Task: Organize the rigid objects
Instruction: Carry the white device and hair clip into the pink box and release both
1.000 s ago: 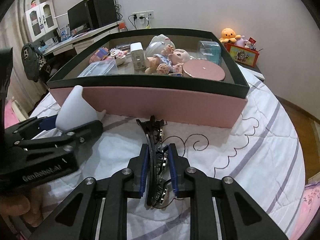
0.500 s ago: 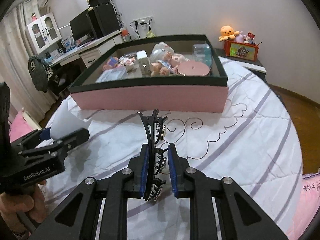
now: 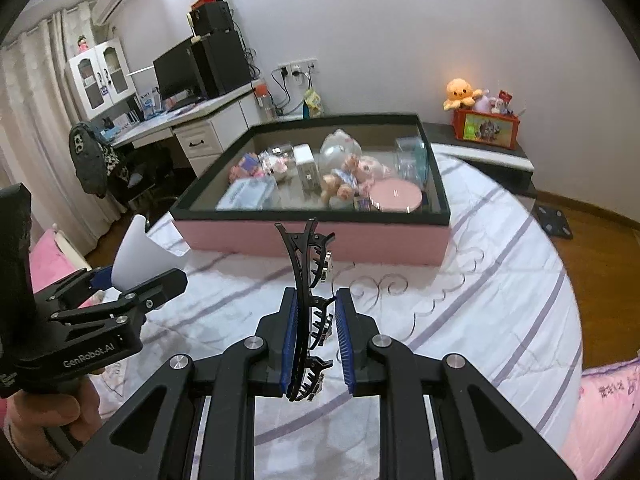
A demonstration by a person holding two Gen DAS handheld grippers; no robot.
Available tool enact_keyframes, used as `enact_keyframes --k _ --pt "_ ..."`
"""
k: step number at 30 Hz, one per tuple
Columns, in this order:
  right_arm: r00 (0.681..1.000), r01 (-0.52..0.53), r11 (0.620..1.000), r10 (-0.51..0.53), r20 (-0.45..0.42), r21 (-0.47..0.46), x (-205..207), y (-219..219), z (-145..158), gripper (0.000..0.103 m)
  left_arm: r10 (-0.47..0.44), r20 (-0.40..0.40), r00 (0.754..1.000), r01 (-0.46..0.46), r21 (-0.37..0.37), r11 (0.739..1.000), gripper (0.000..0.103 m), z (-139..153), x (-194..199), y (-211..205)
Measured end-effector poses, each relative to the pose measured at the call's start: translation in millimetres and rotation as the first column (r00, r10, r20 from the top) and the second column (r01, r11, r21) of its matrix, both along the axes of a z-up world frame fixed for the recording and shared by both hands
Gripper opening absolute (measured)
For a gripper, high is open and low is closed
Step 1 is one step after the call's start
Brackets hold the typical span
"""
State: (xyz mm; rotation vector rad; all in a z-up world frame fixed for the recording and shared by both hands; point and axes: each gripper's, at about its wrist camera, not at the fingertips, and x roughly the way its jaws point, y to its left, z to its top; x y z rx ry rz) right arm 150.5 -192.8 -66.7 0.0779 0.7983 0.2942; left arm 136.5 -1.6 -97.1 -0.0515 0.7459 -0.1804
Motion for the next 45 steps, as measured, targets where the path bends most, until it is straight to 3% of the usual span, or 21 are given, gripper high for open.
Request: enact_keyframes --k 11,18,27,36,40,41,43,44,45 --pt "0.992 -0.007 1.000 0.009 0.124 -0.019 38 0 50 0.019 -0.003 0.119 0.993 0.003 0.001 1.000 0.074 49 36 -2" --pt "0.989 0.012 1.000 -0.009 0.145 -0.016 82 -2 60 0.019 -0.002 0.159 0.987 0.002 0.005 1.000 0.074 66 85 -10" --pt "0.997 0.035 0.999 -0.034 0.073 -0.011 141 -7 30 0.019 -0.018 0.104 0.994 0.015 0.029 0.999 0.074 45 149 -31" --pt "0.999 0.038 0.999 -0.038 0.005 -0.028 174 -6 3 0.019 -0.019 0.010 1.000 0.018 0.064 0.998 0.075 11 186 -42" --pt "0.999 0.045 0.998 -0.046 -0.015 -0.037 179 -5 -6 0.020 -0.008 0.010 1.000 0.007 0.079 0.997 0.093 9 187 -40" --pt "0.999 0.047 0.998 -0.048 -0.019 -0.039 179 -5 -7 0.022 -0.004 0.026 1.000 0.002 0.078 0.997 0.098 12 184 -38" --pt "0.998 0.056 0.998 -0.056 -0.019 -0.041 178 -6 -8 0.045 -0.001 0.044 0.999 -0.002 0.077 0.997 0.101 16 178 -36" --pt "0.998 0.061 0.998 -0.061 -0.013 -0.034 175 -7 -7 0.069 0.003 0.052 0.999 -0.007 0.077 0.997 0.102 18 175 -35" --pt "0.997 0.071 0.997 -0.071 -0.007 -0.037 173 -8 -6 0.080 0.011 0.060 0.998 -0.015 0.073 0.997 0.102 21 171 -32"
